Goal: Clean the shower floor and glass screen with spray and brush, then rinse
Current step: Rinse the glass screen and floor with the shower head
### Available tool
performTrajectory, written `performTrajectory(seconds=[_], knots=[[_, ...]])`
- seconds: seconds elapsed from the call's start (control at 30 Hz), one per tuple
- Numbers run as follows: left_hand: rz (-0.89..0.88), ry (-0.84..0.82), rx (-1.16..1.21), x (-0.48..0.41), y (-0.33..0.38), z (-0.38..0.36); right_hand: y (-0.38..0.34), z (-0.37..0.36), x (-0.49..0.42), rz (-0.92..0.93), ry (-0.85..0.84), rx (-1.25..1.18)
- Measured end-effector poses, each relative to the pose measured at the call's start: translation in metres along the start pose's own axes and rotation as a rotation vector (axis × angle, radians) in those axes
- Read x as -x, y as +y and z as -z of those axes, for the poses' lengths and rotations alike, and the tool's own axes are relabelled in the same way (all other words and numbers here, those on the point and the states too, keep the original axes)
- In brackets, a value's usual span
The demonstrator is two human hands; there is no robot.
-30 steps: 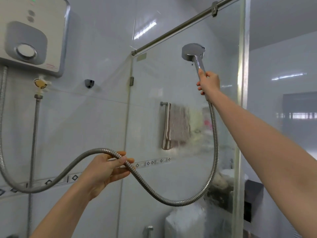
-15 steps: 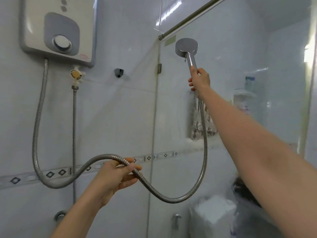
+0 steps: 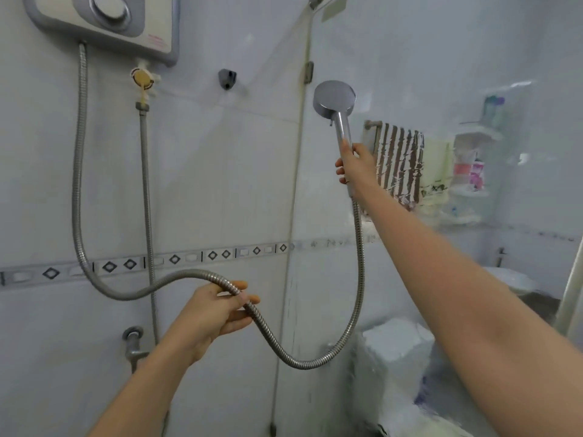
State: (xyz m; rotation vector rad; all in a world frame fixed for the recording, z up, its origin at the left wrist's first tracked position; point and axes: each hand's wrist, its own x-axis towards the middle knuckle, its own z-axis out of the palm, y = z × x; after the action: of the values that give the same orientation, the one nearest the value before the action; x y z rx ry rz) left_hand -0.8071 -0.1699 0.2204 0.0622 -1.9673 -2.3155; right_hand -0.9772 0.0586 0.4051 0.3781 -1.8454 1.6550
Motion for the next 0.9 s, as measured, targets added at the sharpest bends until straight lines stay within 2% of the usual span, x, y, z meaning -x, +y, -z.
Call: performTrajectory(seconds=[0.53, 0.7, 0.9], knots=[[0.218, 0.188, -0.058, 0.056, -0.126, -0.016, 0.162, 0.055, 0.165, -0.180, -0.117, 0.075], [0.281, 0.267, 0.000, 0.092, -0.166, -0.021, 0.178, 0.081, 0.208, -0.204, -0.092, 0.102], [0.306, 0.273, 0.012, 0.116, -0.190, -0.041, 0.181, 0.127, 0.265, -0.174, -0.030, 0.127]])
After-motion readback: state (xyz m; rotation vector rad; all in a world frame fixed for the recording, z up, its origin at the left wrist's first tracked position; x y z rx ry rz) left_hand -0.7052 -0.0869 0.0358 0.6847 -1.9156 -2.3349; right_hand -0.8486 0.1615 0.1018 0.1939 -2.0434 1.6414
